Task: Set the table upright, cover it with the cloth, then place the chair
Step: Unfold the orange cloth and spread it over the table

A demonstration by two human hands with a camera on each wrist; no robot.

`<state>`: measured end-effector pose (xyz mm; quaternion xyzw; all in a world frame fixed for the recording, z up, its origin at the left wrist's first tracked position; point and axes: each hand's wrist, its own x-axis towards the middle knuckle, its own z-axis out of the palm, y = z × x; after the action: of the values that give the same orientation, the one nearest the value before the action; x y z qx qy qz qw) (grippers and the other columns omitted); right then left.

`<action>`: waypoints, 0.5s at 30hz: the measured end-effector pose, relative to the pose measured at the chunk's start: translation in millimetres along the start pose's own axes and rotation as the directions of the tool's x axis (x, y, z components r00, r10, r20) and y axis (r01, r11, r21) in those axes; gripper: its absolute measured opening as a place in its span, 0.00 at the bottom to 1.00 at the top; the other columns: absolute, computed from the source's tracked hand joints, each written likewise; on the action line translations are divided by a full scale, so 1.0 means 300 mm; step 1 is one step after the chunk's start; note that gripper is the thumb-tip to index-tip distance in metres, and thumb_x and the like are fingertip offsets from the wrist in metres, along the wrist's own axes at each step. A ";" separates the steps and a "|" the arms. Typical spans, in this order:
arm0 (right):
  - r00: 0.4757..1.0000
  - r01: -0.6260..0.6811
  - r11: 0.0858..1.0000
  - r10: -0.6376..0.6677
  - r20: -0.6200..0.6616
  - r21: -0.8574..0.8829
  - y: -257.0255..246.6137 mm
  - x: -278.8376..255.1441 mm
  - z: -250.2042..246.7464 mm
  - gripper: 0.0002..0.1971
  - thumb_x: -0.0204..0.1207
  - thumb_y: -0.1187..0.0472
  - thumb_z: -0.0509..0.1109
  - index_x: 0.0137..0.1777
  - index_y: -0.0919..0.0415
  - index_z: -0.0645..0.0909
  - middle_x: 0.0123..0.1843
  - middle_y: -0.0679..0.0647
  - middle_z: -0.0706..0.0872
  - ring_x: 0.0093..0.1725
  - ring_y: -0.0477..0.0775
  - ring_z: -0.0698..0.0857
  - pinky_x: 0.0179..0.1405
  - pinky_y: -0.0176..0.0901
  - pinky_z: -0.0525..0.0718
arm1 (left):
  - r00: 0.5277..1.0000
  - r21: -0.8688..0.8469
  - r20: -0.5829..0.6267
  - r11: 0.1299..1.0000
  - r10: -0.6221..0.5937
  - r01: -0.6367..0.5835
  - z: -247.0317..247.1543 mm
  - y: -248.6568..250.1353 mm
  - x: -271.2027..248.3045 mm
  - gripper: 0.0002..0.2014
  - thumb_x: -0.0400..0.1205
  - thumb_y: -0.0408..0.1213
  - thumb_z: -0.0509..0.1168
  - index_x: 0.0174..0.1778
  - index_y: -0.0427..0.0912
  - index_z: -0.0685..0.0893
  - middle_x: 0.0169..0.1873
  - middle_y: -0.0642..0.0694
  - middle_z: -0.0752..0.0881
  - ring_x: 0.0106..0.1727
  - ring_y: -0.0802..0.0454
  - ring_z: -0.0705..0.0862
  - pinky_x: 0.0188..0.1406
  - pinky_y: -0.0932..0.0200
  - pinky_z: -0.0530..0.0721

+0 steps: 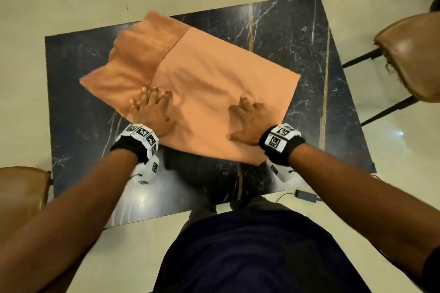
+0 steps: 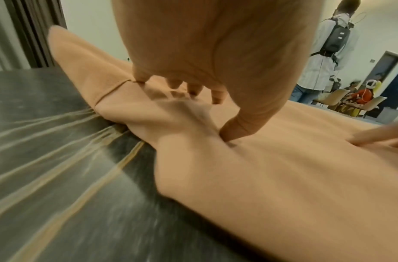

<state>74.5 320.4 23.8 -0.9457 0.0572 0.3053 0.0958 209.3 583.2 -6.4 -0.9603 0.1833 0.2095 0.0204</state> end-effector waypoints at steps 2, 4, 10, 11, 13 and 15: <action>1.000 -0.004 1.000 0.004 -0.002 0.025 -0.060 -0.073 0.028 0.45 0.72 0.30 0.70 0.86 0.46 0.61 0.87 0.60 0.59 0.81 0.67 0.65 0.77 0.57 0.67 | 0.996 0.071 -0.052 0.995 0.078 -0.074 -0.033 0.011 0.084 0.39 0.76 0.41 0.66 0.84 0.58 0.58 0.86 0.44 0.54 0.86 0.35 0.45 0.80 0.29 0.50; 0.997 0.069 0.998 -0.069 -0.035 -0.008 -0.118 -0.133 0.044 0.36 0.75 0.35 0.68 0.82 0.46 0.69 0.79 0.58 0.72 0.75 0.63 0.73 0.71 0.55 0.73 | 0.987 0.154 -0.039 0.977 0.153 -0.146 -0.073 0.041 0.151 0.38 0.77 0.34 0.63 0.84 0.58 0.58 0.85 0.44 0.53 0.85 0.34 0.45 0.80 0.29 0.52; 0.970 0.185 0.983 -0.184 -0.157 -0.005 -0.175 -0.170 0.031 0.20 0.82 0.40 0.62 0.66 0.51 0.79 0.60 0.56 0.89 0.56 0.64 0.89 0.44 0.51 0.77 | 0.969 0.076 -0.052 0.969 0.240 -0.236 -0.074 0.247 0.144 0.33 0.79 0.39 0.59 0.83 0.45 0.60 0.83 0.38 0.58 0.83 0.34 0.56 0.78 0.35 0.64; 0.979 0.139 0.988 -0.126 -0.158 0.074 -0.150 -0.154 0.031 0.19 0.80 0.39 0.63 0.64 0.48 0.81 0.60 0.55 0.89 0.56 0.64 0.88 0.44 0.50 0.79 | 0.966 -0.004 -0.037 0.966 0.257 -0.258 -0.050 0.287 0.110 0.32 0.78 0.41 0.59 0.81 0.44 0.63 0.82 0.36 0.60 0.82 0.33 0.59 0.77 0.34 0.65; 0.990 0.014 0.937 0.037 -0.138 0.350 -0.061 -0.127 0.032 0.16 0.77 0.43 0.68 0.62 0.45 0.85 0.61 0.53 0.89 0.59 0.61 0.87 0.51 0.49 0.83 | 0.948 -0.124 -0.021 0.940 0.317 -0.318 0.009 0.354 0.018 0.31 0.75 0.45 0.60 0.77 0.44 0.68 0.79 0.33 0.64 0.78 0.31 0.65 0.73 0.34 0.70; 0.964 -0.116 0.846 0.223 -0.146 0.521 0.047 -0.118 0.035 0.19 0.75 0.46 0.72 0.65 0.48 0.84 0.63 0.55 0.86 0.62 0.61 0.86 0.59 0.48 0.83 | 0.943 -0.148 0.019 0.934 0.332 -0.326 0.073 0.399 -0.097 0.33 0.76 0.46 0.60 0.79 0.46 0.66 0.82 0.36 0.60 0.82 0.34 0.60 0.77 0.35 0.65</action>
<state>37.7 310.6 34.3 -0.9040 0.2286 0.1896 0.3075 132.9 484.1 -10.0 -0.9102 0.3256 0.2433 -0.0796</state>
